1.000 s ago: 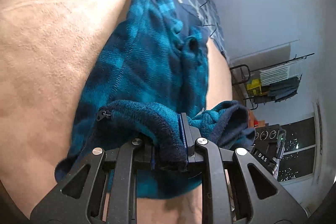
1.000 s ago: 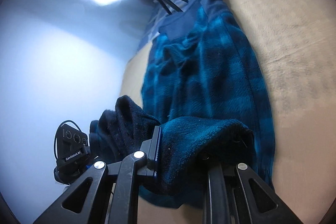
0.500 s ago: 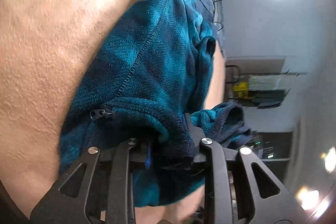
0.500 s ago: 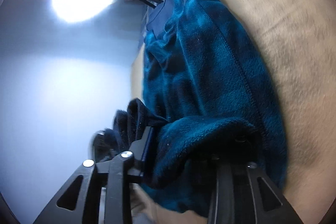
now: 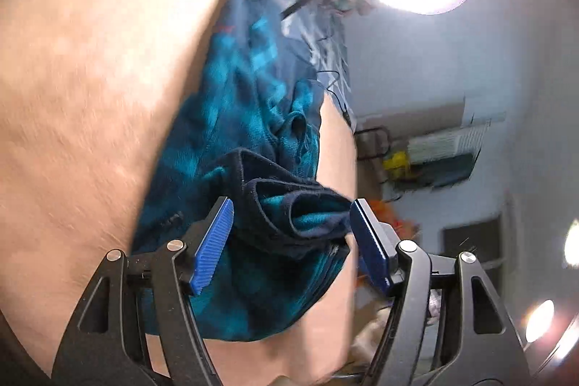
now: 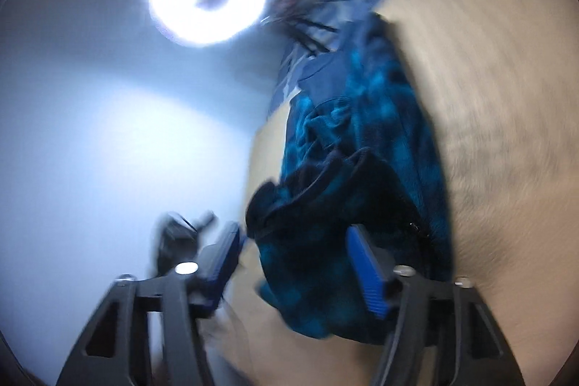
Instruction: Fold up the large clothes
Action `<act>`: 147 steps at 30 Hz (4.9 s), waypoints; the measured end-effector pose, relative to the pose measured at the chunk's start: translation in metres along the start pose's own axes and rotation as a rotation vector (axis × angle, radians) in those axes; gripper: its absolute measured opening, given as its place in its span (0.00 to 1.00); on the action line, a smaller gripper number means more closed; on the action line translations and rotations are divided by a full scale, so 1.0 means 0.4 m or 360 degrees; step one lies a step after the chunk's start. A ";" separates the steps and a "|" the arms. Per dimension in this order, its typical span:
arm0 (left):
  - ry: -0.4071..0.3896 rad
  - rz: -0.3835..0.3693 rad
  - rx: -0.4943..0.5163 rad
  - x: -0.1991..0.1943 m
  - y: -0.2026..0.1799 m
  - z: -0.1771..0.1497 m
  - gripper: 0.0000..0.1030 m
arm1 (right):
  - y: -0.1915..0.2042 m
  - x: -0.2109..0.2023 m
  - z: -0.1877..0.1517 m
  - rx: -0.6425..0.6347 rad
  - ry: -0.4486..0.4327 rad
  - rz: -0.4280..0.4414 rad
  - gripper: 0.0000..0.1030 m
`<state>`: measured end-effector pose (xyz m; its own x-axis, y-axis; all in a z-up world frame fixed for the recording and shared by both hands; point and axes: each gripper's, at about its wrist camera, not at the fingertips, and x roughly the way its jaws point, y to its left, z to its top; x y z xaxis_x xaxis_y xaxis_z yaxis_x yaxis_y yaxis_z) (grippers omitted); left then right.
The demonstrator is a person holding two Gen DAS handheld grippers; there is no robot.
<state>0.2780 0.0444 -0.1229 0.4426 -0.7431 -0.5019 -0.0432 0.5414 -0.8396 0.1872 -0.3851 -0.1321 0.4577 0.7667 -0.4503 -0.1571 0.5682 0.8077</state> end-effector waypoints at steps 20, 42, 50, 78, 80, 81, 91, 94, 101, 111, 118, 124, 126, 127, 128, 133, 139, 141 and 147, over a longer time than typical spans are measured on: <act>0.0112 0.0536 0.0494 0.061 0.045 -0.130 0.53 | 0.074 0.328 -0.070 -0.0687 0.0262 -0.0564 0.26; 0.0148 0.0662 0.0465 0.038 0.086 -0.202 0.10 | -0.069 0.026 -0.174 -0.0350 0.0252 -0.0746 0.09; -0.0027 0.0633 0.0590 -0.024 0.024 -0.176 0.25 | 0.038 0.006 -0.173 -0.0644 0.0186 -0.0898 0.31; 0.0056 0.0607 0.0611 0.183 -0.011 0.009 0.36 | 0.034 0.219 0.010 -0.0738 0.0103 -0.0962 0.28; 0.0002 0.0583 0.0650 0.145 -0.037 0.039 0.40 | 0.055 0.173 0.040 -0.0740 0.0031 -0.0893 0.29; -0.0016 0.0579 0.0674 0.131 -0.049 0.057 0.40 | 0.061 0.161 0.055 -0.0743 0.0015 -0.0886 0.28; -0.0177 0.0679 0.0760 0.147 -0.069 0.313 0.40 | 0.048 0.198 0.293 -0.0756 -0.0075 -0.0830 0.13; -0.0173 0.0671 0.0732 0.193 -0.045 0.380 0.40 | 0.013 0.271 0.358 -0.0728 -0.0062 -0.0796 0.13; -0.0114 0.0633 0.0613 0.307 0.046 0.495 0.49 | -0.100 0.464 0.493 -0.0667 0.0020 -0.0877 0.13; -0.0006 0.0460 0.0397 0.408 0.152 0.600 0.51 | -0.178 0.427 0.609 -0.0528 -0.0148 -0.0756 0.50; 0.0035 0.0288 0.0287 0.472 0.178 0.658 0.51 | -0.324 0.422 0.653 -0.0159 -0.0089 -0.0508 0.53; 0.0072 0.0253 0.0342 0.523 0.140 0.660 0.13 | -0.319 0.476 0.685 -0.0135 -0.0054 -0.0376 0.20; 0.0050 0.0280 0.0439 0.529 0.110 0.641 0.11 | -0.296 0.491 0.683 -0.0208 -0.0037 -0.0448 0.09; 0.0028 0.0312 0.0511 0.525 0.091 0.630 0.09 | -0.274 0.495 0.680 -0.0276 -0.0041 -0.0488 0.08; 0.0019 0.0315 0.0555 0.521 0.077 0.621 0.09 | -0.254 0.495 0.675 -0.0338 -0.0050 -0.0528 0.07; -0.0061 0.0270 0.0616 0.461 0.031 0.594 0.08 | -0.172 0.453 0.665 -0.0533 -0.0116 -0.0596 0.06; -0.0147 0.0202 0.0670 0.348 -0.026 0.539 0.08 | -0.053 0.368 0.621 -0.0689 -0.0190 -0.0562 0.05; -0.0166 0.0189 0.0691 0.314 -0.045 0.511 0.08 | -0.018 0.338 0.604 -0.0712 -0.0212 -0.0538 0.05; -0.0211 0.0145 0.0743 0.221 -0.096 0.421 0.08 | 0.059 0.237 0.516 -0.0738 -0.0262 -0.0486 0.05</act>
<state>0.4697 0.0242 -0.0999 0.5669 -0.6447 -0.5128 0.3057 0.7427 -0.5958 0.4076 -0.3605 -0.0771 0.6665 0.5121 -0.5418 -0.3466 0.8563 0.3829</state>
